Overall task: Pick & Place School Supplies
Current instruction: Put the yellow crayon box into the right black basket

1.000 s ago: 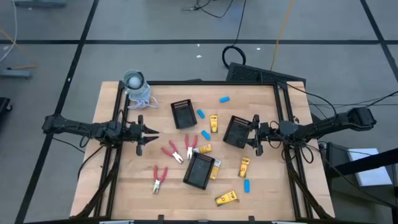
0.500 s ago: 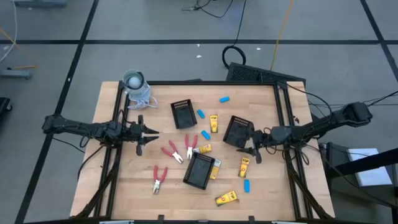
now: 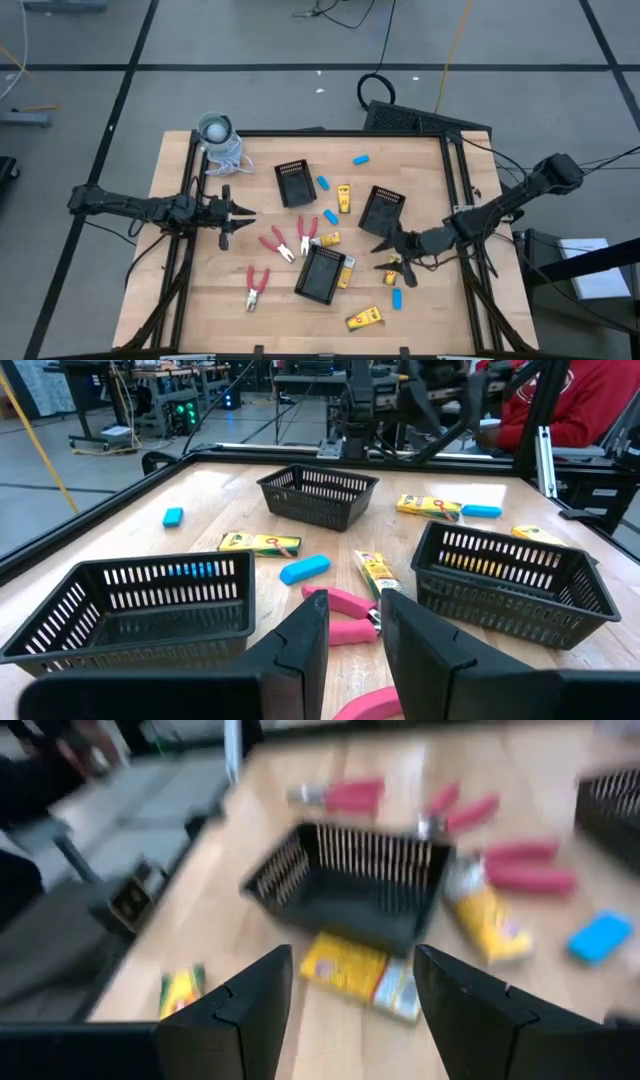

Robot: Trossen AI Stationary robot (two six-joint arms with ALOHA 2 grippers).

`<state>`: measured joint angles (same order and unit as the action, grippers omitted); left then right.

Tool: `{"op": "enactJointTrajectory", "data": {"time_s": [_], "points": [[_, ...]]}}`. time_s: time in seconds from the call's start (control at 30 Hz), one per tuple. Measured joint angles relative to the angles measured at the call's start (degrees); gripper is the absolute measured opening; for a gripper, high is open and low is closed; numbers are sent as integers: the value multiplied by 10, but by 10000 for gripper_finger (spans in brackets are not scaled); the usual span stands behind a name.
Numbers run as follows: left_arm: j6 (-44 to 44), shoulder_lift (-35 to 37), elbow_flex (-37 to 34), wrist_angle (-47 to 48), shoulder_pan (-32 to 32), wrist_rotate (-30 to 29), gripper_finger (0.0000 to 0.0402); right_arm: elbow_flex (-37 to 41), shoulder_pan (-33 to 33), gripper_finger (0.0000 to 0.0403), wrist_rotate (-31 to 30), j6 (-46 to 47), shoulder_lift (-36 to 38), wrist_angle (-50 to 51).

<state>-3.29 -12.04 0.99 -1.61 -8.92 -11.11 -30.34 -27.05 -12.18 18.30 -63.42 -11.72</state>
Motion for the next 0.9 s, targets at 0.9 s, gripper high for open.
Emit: {"op": "enactJointTrajectory", "data": {"time_s": [0.9], "points": [[0,0,0,0,0,-3,97,-150,-91,201,96,362,-137,350]]}}
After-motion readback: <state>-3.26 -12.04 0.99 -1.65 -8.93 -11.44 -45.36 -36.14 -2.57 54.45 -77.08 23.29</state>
